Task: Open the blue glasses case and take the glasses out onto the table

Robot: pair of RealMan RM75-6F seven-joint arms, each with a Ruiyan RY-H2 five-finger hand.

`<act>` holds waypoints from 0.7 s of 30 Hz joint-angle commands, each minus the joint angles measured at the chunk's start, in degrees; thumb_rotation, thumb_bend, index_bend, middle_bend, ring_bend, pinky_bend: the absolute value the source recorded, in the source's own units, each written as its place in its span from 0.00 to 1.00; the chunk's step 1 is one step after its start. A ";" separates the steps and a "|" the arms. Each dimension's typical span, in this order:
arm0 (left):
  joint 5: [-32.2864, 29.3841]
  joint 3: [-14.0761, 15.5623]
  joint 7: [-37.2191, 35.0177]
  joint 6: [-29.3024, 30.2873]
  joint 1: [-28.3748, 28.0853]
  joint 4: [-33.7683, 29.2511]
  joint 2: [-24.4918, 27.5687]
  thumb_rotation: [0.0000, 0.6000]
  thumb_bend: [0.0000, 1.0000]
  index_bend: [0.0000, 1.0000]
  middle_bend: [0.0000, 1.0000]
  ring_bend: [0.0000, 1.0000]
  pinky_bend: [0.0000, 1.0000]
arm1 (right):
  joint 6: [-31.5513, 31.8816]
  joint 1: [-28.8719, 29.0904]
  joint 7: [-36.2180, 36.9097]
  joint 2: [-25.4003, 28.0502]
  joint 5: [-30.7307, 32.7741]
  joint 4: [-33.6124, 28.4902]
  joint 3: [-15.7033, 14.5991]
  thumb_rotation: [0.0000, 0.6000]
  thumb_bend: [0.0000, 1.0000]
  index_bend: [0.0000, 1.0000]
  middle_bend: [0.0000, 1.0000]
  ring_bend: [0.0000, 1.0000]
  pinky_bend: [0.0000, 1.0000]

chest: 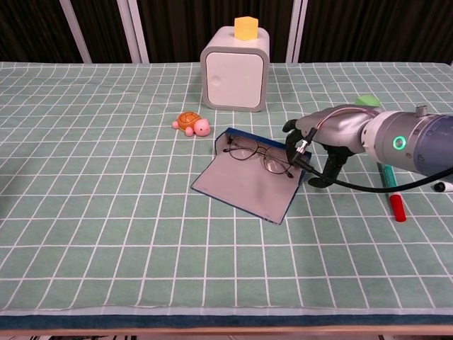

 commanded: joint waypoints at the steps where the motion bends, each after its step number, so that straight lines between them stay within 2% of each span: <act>1: 0.03 0.01 0.04 -0.01 -0.02 -0.01 0.01 1.00 0.46 0.03 0.00 0.00 0.00 | -0.19 0.26 -0.06 0.27 0.55 0.33 0.05 1.00 0.40 0.37 0.00 0.00 0.20; 21: -0.27 -0.08 0.09 -0.01 -0.01 -0.07 0.00 1.00 0.46 0.03 0.00 0.00 0.00 | -0.73 1.37 0.64 -0.62 4.31 5.06 0.72 1.00 0.40 0.37 0.00 0.00 0.20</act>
